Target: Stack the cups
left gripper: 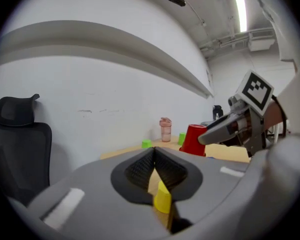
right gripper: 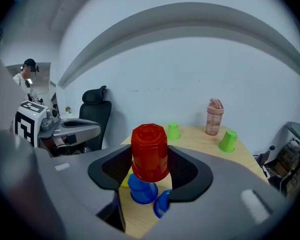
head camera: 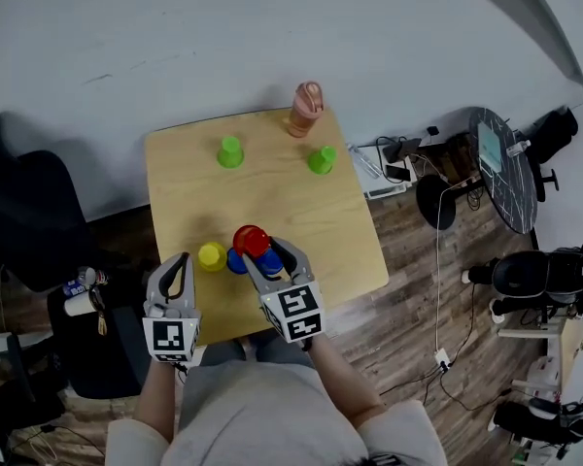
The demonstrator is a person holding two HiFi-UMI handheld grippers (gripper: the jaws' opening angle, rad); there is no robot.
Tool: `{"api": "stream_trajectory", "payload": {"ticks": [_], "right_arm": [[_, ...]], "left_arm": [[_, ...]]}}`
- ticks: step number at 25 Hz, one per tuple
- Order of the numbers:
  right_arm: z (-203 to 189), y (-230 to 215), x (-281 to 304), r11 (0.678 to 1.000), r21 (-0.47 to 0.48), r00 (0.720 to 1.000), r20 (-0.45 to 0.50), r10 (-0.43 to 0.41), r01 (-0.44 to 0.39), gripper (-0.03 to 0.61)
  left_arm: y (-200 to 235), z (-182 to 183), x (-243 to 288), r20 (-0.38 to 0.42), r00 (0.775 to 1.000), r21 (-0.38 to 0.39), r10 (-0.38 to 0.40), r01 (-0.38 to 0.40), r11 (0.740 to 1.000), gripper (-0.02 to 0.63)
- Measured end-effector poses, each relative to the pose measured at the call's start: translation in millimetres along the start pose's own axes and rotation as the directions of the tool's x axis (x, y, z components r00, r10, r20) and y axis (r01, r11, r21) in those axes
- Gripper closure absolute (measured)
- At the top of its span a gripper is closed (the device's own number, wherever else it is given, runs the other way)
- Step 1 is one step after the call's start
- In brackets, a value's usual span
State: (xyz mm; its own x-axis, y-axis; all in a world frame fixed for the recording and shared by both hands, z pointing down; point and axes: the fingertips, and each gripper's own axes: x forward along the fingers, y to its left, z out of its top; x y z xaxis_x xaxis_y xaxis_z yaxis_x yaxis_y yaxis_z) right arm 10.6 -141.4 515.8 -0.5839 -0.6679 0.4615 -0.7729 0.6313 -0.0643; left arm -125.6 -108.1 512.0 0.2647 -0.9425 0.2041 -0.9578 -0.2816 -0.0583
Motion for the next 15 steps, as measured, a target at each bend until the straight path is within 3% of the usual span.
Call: {"api": "stream_trajectory", "payload": {"ticks": [7,15], "right_arm": [[-13,38,9,0.999,0.026,0.999,-0.027,-0.046,0.047,0.357],[-28,58,20,0.996,0.032,0.994,-0.063,-0.087,0.089,0.357]], "left_arm": [[0,-3,-11,0.015,0.995,-0.005,-0.095,0.095,0.995,0.555],[7,-9,-23,0.006,0.989,0.003,-0.150,0.150,0.989,0.555]]}}
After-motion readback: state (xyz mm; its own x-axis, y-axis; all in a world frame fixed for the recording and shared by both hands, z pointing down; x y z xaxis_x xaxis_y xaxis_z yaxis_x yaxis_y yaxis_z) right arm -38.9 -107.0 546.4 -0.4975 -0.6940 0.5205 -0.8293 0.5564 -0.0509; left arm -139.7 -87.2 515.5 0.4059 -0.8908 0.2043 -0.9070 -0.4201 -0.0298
